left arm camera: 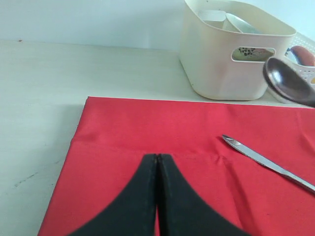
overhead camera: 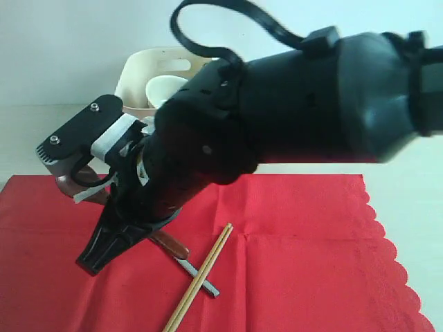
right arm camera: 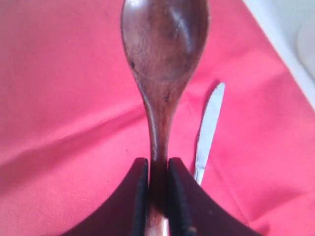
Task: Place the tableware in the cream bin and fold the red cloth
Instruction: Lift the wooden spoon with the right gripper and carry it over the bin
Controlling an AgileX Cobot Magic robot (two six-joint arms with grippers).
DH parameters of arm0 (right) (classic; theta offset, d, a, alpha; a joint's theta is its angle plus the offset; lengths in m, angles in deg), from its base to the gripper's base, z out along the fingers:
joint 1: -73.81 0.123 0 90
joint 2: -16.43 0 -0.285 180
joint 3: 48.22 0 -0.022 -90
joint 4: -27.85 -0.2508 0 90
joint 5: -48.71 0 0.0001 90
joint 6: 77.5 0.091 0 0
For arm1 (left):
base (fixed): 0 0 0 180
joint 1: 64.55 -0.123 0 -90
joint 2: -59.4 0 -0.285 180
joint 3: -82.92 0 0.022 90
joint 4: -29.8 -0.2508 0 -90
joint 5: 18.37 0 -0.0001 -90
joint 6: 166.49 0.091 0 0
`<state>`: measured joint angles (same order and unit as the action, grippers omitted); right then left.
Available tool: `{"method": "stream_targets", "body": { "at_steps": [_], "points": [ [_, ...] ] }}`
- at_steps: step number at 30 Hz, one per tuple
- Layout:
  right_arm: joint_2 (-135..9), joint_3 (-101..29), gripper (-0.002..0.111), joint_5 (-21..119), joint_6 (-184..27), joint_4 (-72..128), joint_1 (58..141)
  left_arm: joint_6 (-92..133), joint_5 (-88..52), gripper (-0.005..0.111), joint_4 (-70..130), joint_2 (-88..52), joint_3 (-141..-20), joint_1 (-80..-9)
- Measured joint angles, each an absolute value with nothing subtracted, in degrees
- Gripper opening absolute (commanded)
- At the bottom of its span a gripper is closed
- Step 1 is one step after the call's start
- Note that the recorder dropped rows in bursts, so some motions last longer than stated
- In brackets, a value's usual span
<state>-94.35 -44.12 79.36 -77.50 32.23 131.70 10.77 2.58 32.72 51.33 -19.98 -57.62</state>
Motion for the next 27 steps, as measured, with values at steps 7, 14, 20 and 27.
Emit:
{"method": "stream_targets", "body": {
  "at_steps": [7, 14, 20, 27],
  "points": [
    [-85.8, -33.8, 0.000, 68.7, -76.3, 32.3, 131.7, 10.8, 2.6, 0.000, 32.7, 51.3, -20.0, -57.6],
    [-82.3, -30.6, 0.000, 62.2, -76.0, 32.3, 131.7, 10.8, 2.6, 0.000, 32.7, 51.3, -20.0, -57.6],
    [-81.9, -30.6, 0.000, 51.1, -76.0, 32.3, 128.1, 10.8, 2.6, 0.000, 32.7, 51.3, -20.0, -57.6],
    [-81.9, -30.6, 0.000, 35.4, -75.8, 32.3, 120.5, 10.8, 2.6, 0.000, 32.7, 51.3, -20.0, -57.6]
  ]
}}
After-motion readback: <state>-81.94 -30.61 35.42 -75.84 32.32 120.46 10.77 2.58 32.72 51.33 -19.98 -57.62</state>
